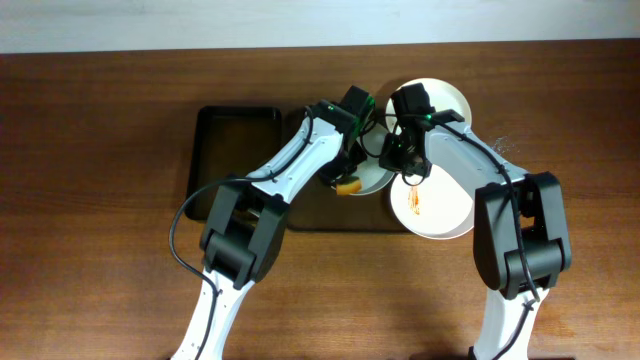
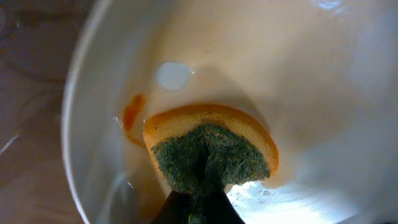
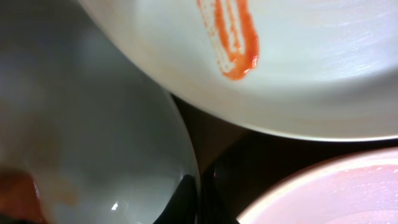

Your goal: Clean dirty plates on tray and stack at the side

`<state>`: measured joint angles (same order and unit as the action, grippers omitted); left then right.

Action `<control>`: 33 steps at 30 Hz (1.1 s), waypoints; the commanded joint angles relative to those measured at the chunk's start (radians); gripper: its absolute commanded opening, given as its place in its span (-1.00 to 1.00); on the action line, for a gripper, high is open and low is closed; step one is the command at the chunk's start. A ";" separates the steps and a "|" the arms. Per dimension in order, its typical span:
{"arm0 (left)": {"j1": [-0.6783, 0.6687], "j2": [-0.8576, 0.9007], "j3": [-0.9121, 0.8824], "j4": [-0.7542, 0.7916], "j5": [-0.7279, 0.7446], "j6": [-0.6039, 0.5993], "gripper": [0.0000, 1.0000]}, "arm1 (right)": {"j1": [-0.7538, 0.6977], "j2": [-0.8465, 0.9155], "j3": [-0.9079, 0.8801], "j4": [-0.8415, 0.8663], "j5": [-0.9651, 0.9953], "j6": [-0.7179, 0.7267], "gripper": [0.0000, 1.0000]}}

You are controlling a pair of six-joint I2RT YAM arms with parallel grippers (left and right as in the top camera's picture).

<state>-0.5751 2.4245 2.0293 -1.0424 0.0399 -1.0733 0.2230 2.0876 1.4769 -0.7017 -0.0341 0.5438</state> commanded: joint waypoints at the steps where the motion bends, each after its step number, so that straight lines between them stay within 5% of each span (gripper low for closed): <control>1: 0.022 0.096 -0.127 0.091 -0.162 -0.115 -1.00 | -0.015 -0.020 -0.002 -0.003 0.035 0.003 -0.92; 16: 0.035 0.036 -0.095 0.097 -0.444 -0.007 -1.00 | -0.011 0.045 -0.003 -0.027 -0.055 -0.043 -0.92; 25: 0.035 0.002 0.023 0.233 -0.439 0.438 -1.00 | 0.028 0.051 -0.003 -0.023 -0.060 -0.076 -0.92; 29: 0.055 -0.003 0.154 0.246 -0.324 0.668 -1.00 | 0.040 0.053 -0.003 -0.020 -0.060 -0.084 -0.92; 33: 0.123 -0.003 0.238 0.177 -0.130 0.735 -1.00 | 0.040 0.053 -0.003 -0.020 -0.060 -0.095 -0.92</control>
<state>-0.5049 2.4222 2.2086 -0.8200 -0.2432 -0.4492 0.2481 2.0995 1.4830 -0.7105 -0.1028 0.4759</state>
